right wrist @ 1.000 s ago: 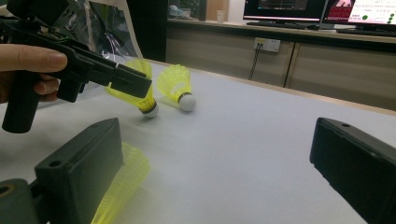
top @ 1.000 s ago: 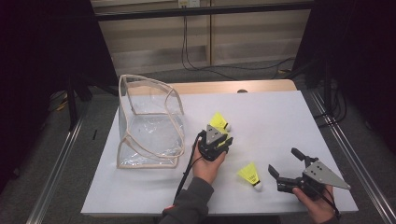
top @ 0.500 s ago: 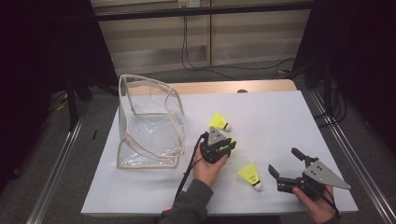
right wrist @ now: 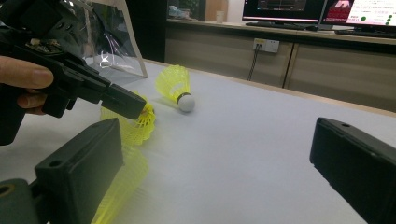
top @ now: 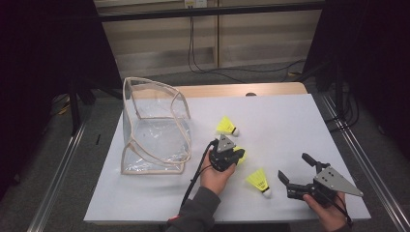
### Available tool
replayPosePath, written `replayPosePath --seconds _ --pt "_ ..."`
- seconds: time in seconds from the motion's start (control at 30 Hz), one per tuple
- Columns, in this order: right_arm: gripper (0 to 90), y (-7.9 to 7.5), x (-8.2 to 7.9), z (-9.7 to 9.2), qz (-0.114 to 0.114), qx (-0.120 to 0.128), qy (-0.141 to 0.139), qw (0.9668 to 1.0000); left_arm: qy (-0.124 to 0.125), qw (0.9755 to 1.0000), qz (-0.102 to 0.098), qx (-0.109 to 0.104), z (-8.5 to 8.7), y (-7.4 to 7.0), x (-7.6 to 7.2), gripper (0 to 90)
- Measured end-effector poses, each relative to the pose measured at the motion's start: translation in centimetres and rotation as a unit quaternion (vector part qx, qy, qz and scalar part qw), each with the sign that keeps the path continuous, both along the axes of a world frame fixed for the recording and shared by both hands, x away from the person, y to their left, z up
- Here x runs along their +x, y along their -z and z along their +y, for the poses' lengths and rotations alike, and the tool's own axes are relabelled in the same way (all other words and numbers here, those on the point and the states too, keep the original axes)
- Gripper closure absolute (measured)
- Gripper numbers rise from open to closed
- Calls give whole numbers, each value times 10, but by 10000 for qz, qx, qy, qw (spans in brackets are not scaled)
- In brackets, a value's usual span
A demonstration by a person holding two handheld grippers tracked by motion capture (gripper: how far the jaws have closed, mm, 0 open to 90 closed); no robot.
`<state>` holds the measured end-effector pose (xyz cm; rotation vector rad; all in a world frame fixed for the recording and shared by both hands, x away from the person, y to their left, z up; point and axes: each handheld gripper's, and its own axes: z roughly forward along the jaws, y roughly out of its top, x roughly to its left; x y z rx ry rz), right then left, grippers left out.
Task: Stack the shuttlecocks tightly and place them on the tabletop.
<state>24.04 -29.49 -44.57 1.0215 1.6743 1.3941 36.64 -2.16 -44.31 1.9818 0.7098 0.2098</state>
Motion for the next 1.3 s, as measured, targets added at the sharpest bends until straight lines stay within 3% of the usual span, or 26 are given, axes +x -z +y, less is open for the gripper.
replayPosePath --seconds 0.47,0.73,1.3 --pt "20 0 0 0 21 4 -4 10000 98 9999 110 -83 7 4 -2 900" --pt "20 0 0 0 26 0 -15 10000 152 9995 202 -197 6 0 -3 900" --pt "20 0 0 1 11 2 -5 10000 263 9988 152 -390 6 -19 -2 897"
